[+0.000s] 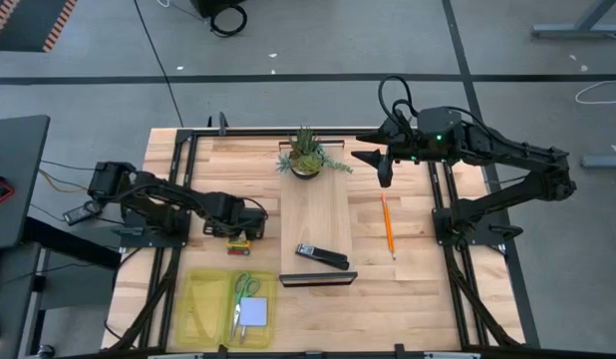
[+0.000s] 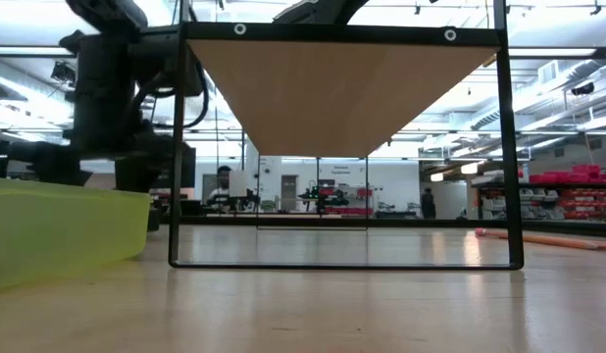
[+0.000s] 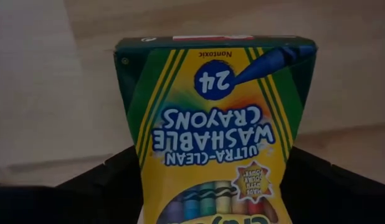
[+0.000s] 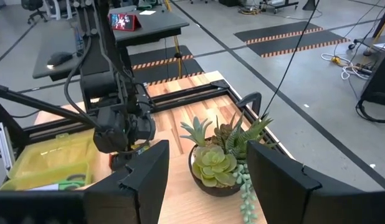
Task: Pack school essentials
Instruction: Put the crayon box into the supply box
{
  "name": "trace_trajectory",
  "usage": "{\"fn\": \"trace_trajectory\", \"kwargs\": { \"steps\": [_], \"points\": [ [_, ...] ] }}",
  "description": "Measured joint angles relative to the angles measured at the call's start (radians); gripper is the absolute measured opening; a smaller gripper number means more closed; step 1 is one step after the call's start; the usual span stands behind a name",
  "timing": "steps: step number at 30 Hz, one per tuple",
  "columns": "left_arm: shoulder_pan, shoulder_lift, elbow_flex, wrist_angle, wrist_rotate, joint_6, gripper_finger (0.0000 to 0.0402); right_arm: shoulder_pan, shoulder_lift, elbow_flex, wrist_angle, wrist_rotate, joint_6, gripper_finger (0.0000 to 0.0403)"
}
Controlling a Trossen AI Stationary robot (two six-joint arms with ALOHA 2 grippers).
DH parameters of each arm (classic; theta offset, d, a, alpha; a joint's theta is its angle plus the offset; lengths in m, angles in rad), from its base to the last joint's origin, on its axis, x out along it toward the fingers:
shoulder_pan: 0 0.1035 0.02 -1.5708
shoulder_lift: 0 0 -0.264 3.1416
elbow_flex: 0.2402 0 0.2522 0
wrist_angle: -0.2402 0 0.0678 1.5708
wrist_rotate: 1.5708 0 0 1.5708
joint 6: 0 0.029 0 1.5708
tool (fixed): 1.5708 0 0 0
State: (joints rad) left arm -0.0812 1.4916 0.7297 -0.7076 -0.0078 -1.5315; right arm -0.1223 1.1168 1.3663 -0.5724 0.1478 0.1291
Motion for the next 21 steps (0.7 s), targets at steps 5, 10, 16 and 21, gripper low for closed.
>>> {"fn": "trace_trajectory", "kwargs": {
  "steps": [5,10,16,21],
  "points": [
    [0.021,0.000,0.046,-0.055,0.012,0.038,0.0304,0.000,0.000,0.000,0.000,0.000,-0.007,0.0220],
    [0.039,-0.001,0.106,-0.123,0.037,0.086,0.0300,0.000,0.000,0.000,0.000,0.000,-0.010,0.0220],
    [0.043,-0.001,0.208,-0.211,0.037,0.113,0.0300,0.000,0.000,0.000,-0.001,0.000,-0.023,0.0220],
    [0.004,-0.001,0.289,-0.253,0.037,0.098,0.0300,0.000,0.000,0.000,-0.001,0.000,-0.029,0.0220]
  ]
}}
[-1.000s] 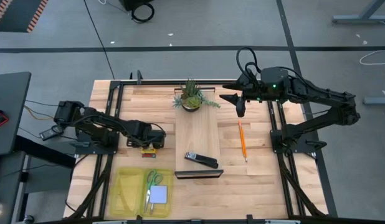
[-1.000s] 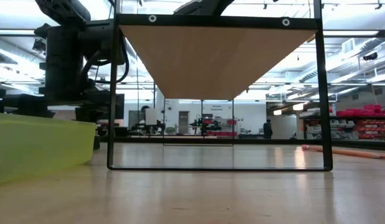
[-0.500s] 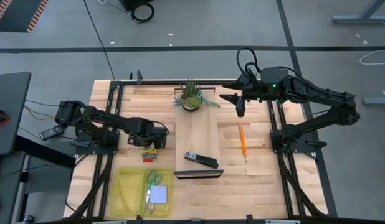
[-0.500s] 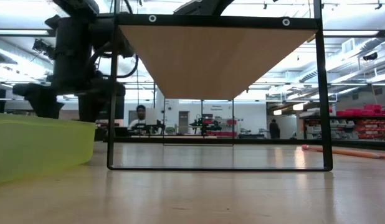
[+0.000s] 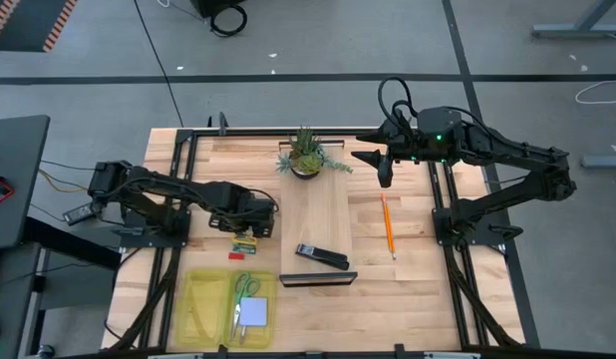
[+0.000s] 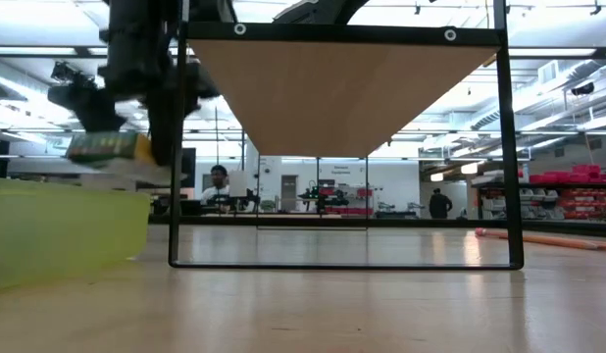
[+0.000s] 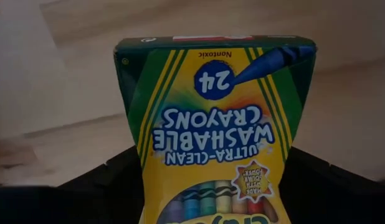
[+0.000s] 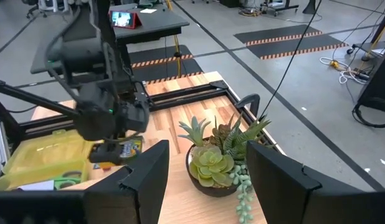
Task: Pack school essentials
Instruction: Put the crayon box into the supply box
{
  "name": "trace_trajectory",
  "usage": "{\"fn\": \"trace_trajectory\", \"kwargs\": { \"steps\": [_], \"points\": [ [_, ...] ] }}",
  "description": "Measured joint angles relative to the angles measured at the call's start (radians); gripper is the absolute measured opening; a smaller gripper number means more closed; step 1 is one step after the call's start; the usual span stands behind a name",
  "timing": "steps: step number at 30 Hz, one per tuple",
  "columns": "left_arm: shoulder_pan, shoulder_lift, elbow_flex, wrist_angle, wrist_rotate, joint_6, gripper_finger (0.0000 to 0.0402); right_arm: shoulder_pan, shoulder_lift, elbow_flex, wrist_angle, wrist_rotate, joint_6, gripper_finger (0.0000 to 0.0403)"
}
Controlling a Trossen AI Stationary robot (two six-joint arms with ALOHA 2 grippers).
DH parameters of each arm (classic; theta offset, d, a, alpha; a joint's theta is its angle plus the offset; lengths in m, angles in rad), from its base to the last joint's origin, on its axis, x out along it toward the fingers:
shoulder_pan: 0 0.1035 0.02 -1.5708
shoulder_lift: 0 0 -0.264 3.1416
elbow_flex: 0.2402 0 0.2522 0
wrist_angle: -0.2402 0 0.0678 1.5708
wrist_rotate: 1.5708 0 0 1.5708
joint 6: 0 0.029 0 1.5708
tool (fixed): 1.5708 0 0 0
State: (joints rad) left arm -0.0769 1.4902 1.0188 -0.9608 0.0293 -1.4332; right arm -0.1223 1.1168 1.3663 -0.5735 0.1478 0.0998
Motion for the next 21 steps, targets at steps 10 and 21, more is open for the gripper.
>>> {"fn": "trace_trajectory", "kwargs": {
  "steps": [10,21],
  "points": [
    [-0.200,0.000,0.086,0.013,0.000,-0.254,0.0300,-0.012,0.000,0.000,0.000,-0.002,-0.037,0.0220],
    [-0.464,0.050,0.088,0.171,0.000,-0.636,0.0300,-0.121,0.000,0.000,0.001,-0.089,-0.060,0.0220]
  ]
}}
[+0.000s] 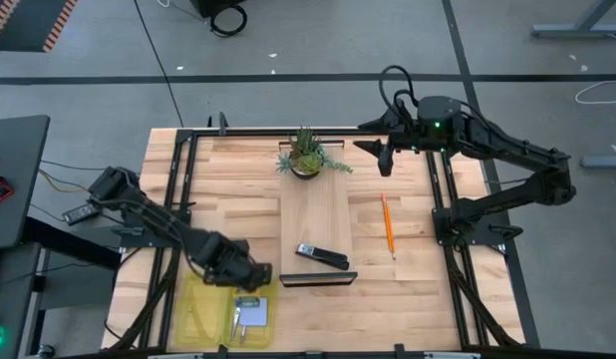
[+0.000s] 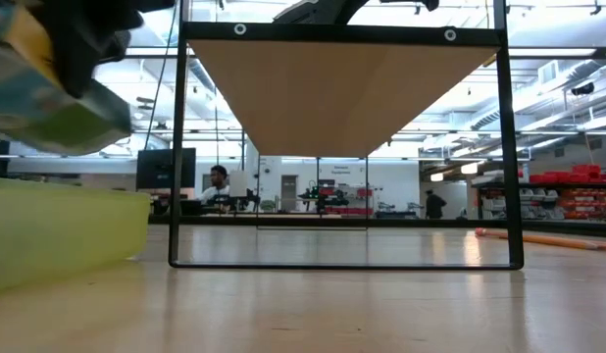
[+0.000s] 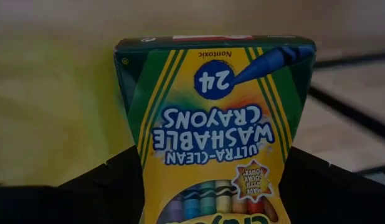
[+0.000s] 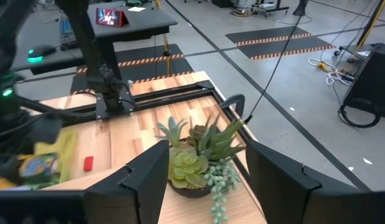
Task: Pack school essentials
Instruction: Put the crayon box into the supply box
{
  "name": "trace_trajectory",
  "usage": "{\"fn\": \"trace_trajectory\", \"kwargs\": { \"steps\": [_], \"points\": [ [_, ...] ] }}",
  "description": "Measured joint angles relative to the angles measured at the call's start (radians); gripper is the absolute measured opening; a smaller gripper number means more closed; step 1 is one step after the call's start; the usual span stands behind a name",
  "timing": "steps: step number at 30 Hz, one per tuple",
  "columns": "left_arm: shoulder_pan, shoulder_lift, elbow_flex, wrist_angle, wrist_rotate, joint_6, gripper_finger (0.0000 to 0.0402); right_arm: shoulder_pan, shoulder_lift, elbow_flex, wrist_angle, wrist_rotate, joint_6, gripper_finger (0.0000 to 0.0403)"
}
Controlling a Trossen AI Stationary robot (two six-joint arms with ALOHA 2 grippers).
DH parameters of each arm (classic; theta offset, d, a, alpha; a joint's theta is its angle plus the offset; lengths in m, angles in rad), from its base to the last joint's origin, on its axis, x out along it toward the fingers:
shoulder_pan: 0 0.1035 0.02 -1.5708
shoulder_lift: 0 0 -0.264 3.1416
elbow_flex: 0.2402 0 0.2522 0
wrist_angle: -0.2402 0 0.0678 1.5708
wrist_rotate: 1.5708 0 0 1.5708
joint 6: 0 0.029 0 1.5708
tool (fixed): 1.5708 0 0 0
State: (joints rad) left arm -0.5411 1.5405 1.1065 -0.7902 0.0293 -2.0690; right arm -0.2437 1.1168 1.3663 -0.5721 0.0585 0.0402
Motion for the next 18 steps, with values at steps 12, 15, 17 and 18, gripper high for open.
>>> {"fn": "trace_trajectory", "kwargs": {
  "steps": [12,15,17,18],
  "points": [
    [-0.075,0.119,0.000,0.077,0.003,-0.105,0.0300,-0.046,0.000,0.000,0.022,-0.052,-0.003,0.0220],
    [-0.075,0.135,0.000,0.071,0.009,-0.096,0.0300,-0.046,0.000,0.000,0.022,-0.053,-0.002,0.0220],
    [-0.075,0.144,0.000,0.051,0.025,-0.096,0.0301,-0.045,0.000,0.000,0.022,-0.053,-0.002,0.0220],
    [-0.075,0.144,0.000,0.033,0.033,-0.094,0.0304,-0.045,0.000,0.000,0.022,-0.053,-0.001,0.0220]
  ]
}}
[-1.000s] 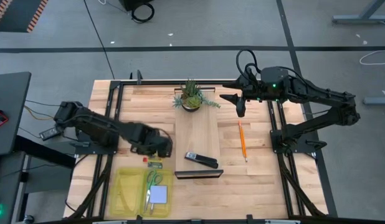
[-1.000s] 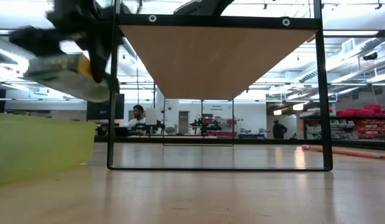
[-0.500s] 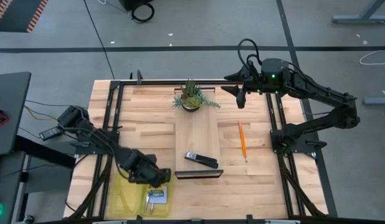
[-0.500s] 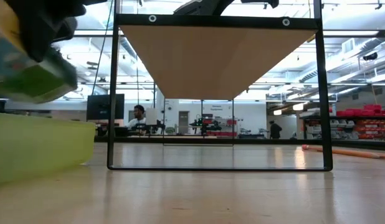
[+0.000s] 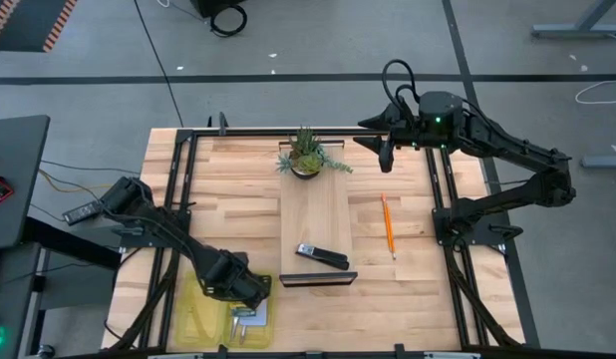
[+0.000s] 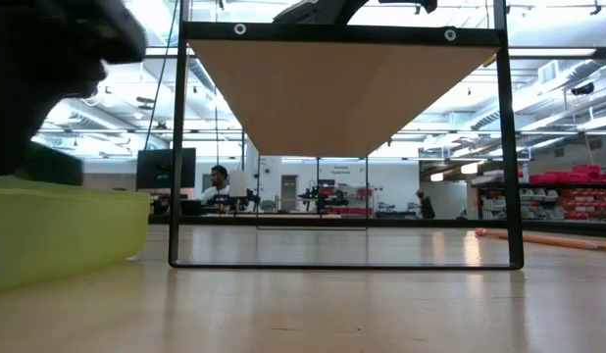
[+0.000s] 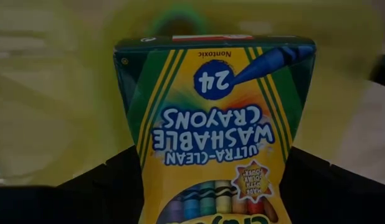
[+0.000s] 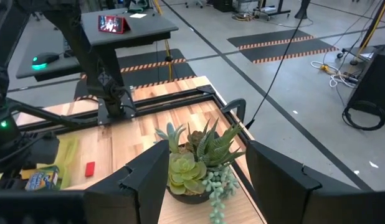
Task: Pack school essentials
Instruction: Put the crayon box into the supply box, then put the eraser into the supply box
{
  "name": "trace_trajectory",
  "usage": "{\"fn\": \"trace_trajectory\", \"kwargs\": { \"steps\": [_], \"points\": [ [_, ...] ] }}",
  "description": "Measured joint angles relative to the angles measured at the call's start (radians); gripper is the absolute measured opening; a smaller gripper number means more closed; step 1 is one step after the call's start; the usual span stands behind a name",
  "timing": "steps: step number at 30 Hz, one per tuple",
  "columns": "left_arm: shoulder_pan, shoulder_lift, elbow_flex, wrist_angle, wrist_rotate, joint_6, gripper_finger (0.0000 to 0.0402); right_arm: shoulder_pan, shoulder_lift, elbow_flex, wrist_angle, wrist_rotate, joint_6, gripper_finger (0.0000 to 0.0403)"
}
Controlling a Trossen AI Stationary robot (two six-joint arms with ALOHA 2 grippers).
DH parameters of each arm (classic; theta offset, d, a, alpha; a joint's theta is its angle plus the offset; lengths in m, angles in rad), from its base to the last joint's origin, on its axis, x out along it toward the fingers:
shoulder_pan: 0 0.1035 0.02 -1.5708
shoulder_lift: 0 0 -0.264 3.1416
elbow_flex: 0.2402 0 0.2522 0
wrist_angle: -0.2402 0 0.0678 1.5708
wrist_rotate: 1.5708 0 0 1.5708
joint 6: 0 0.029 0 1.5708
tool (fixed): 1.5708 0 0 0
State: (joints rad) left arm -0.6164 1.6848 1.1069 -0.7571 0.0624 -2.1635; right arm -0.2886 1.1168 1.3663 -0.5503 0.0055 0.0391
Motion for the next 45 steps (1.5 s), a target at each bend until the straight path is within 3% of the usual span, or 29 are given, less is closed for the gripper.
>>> {"fn": "trace_trajectory", "kwargs": {
  "steps": [6,14,26,36,45],
  "points": [
    [-0.011,-0.001,0.000,-0.073,0.048,0.014,0.0329,0.000,0.000,0.000,0.000,0.000,0.002,0.0220],
    [-0.011,-0.002,0.000,-0.057,0.048,0.028,0.0395,0.000,0.000,0.000,0.000,0.000,0.002,0.0220],
    [0.055,-0.047,0.000,-0.132,0.056,0.062,0.0383,0.000,0.000,0.000,0.000,-0.007,0.002,0.0220],
    [0.201,-0.050,0.000,-0.215,0.011,0.328,0.0382,0.000,0.000,0.000,0.000,-0.008,0.012,0.0220],
    [0.348,-0.050,-0.002,-0.406,0.007,0.864,0.0379,0.001,0.000,0.000,0.000,-0.018,0.014,0.0220]
  ]
}}
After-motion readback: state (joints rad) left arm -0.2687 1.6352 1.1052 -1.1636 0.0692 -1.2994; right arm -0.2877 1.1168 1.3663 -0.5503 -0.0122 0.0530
